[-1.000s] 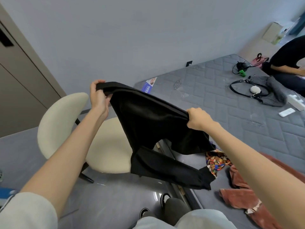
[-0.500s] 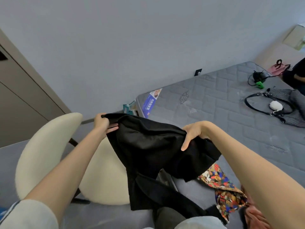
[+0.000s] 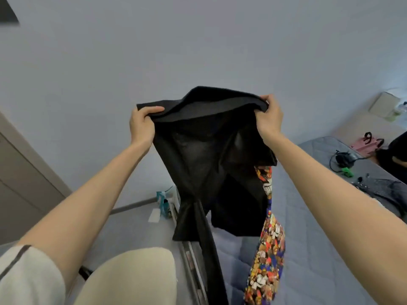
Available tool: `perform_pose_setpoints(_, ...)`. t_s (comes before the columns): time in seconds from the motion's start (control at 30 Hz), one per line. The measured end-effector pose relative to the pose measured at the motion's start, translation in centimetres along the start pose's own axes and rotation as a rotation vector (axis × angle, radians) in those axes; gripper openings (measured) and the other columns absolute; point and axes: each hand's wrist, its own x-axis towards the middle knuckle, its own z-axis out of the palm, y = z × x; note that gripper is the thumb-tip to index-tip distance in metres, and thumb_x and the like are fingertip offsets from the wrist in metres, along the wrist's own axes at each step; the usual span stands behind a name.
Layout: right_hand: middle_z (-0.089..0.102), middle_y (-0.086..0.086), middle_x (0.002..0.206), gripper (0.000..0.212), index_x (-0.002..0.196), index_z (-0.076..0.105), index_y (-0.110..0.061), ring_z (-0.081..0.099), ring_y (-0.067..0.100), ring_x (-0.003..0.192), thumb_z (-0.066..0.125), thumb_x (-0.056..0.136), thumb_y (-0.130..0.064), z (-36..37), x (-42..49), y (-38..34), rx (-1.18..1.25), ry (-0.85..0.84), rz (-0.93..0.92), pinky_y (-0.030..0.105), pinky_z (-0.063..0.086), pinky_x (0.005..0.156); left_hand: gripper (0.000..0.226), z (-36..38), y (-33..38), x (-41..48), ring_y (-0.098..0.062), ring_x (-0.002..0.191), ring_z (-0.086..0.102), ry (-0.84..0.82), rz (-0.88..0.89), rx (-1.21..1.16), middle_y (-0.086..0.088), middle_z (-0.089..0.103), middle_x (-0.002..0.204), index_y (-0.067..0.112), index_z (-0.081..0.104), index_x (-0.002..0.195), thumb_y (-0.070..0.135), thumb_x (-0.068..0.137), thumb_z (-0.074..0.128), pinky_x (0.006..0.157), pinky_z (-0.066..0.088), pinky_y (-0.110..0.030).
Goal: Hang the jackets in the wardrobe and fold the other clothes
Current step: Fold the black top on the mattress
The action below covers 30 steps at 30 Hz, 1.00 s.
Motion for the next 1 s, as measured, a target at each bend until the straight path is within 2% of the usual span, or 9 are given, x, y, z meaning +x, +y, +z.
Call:
perform_pose_setpoints(0.13, 0.055, -0.013, 0.075, 0.025, 0.091, 0.055, -0.018, 0.053, -0.009, 0.062, 0.052, 0.08, 0.004, -1.4, 2.4, -1.9, 0.064, 0.069, -0.071, 0.004, 0.038, 0.057, 0.057, 0.9, 3.4, 2.2, -0.009, 0.106, 0.051, 0.039, 0.045, -0.116, 0.002, 0.055, 0.112, 0.026, 0.071, 0.086, -0.011, 0.082, 0.028, 0.094, 0.04, -0.012)
perform_pose_setpoints(0.23, 0.048, -0.009, 0.065, 0.019, 0.079, 0.05, -0.015, 0.044, 0.009, 0.06, 0.049, 0.073, 0.003, -2.5, 1.0, 0.3, -0.005, 0.088, -0.034, 0.011, 0.033, 0.05, 0.05, 1.8, 2.6, 0.6, -0.01, 0.094, 0.054, -0.011, 0.003, -0.195, 0.001, 0.06, 0.098, 0.025, 0.065, 0.071, -0.01, 0.079, 0.029, 0.09, 0.042, -0.023)
perform_pose_setpoints(0.33, 0.043, -0.004, 0.063, 0.026, 0.067, 0.041, -0.019, 0.039, 0.017, 0.065, 0.048, 0.069, 0.006, -3.7, -1.4, 3.9, -0.158, 0.023, 0.02, 0.02, 0.027, 0.048, 0.039, 2.9, -0.2, -2.7, -0.007, 0.071, 0.042, -0.093, -0.059, -0.171, 0.007, 0.05, 0.074, 0.022, 0.05, 0.067, -0.006, 0.083, 0.028, 0.07, 0.036, -0.022)
perform_pose_setpoints(0.47, 0.054, 0.006, 0.075, 0.021, 0.077, 0.048, -0.011, 0.049, 0.025, 0.073, 0.05, 0.071, 0.008, -5.7, -6.8, 9.3, -0.427, -0.131, 0.11, 0.029, 0.03, 0.058, 0.034, 5.0, -4.8, -9.0, -0.008, 0.059, 0.035, -0.37, -0.037, 0.041, 0.003, 0.042, 0.064, 0.019, 0.044, 0.064, -0.002, 0.088, 0.032, 0.049, 0.028, -0.013)
perform_pose_setpoints(0.57, 0.056, 0.015, 0.082, 0.017, 0.082, 0.047, -0.008, 0.055, 0.036, 0.084, 0.051, 0.075, 0.007, -6.8, -12.3, 13.8, -0.619, -0.329, 0.212, 0.033, 0.032, 0.059, 0.034, 6.0, -8.1, -14.1, -0.01, 0.059, 0.037, -0.574, -0.048, 0.13, 0.0, 0.043, 0.065, 0.018, 0.044, 0.064, -0.001, 0.089, 0.032, 0.056, 0.03, -0.023)
perform_pose_setpoints(0.67, 0.059, 0.021, 0.108, 0.026, 0.106, 0.054, -0.004, 0.053, 0.039, 0.105, 0.052, 0.081, 0.002, -8.3, -18.9, 18.1, -0.754, -0.507, 0.343, 0.038, 0.04, 0.07, 0.035, 6.0, -11.2, -19.2, -0.016, 0.057, 0.036, -0.716, -0.068, 0.187, -0.005, 0.042, 0.064, 0.021, 0.047, 0.068, 0.003, 0.093, 0.031, 0.056, 0.025, -0.03)
perform_pose_setpoints(0.8, 0.056, 0.015, 0.119, 0.032, 0.117, 0.052, -0.008, 0.05, 0.035, 0.112, 0.046, 0.086, -0.001, -10.7, -27.9, 22.8, -0.903, -0.674, 0.456, 0.042, 0.048, 0.082, 0.034, 5.5, -15.4, -26.3, -0.022, 0.06, 0.048, -0.927, -0.107, 0.285, -0.016, 0.059, 0.076, 0.029, 0.057, 0.081, 0.005, 0.092, 0.036, 0.06, 0.034, -0.032)
perform_pose_setpoints(0.87, 0.051, 0.011, 0.127, 0.045, 0.129, 0.05, -0.017, 0.048, 0.033, 0.118, 0.044, 0.088, 0.001, -11.7, -31.6, 24.5, -0.974, -0.751, 0.457, 0.041, 0.047, 0.09, 0.034, 4.9, -17.5, -29.8, -0.024, 0.083, 0.061, -1.057, -0.103, 0.36, -0.005, 0.067, 0.101, 0.03, 0.06, 0.106, 0.004, 0.087, 0.048, 0.076, 0.045, -0.032)
perform_pose_setpoints(1.0, 0.048, 0.008, 0.128, 0.047, 0.13, 0.048, -0.025, 0.048, 0.03, 0.117, 0.048, 0.088, -0.003, -13.6, -36.8, 26.5, -1.145, -0.862, 0.336, 0.036, 0.043, 0.09, 0.083, 4.0, -20.3, -35.7, -0.022, 0.125, 0.049, -1.173, -0.169, 0.41, 0.006, 0.048, 0.141, 0.031, 0.031, 0.145, -0.004, 0.073, 0.052, 0.098, 0.043, -0.027)
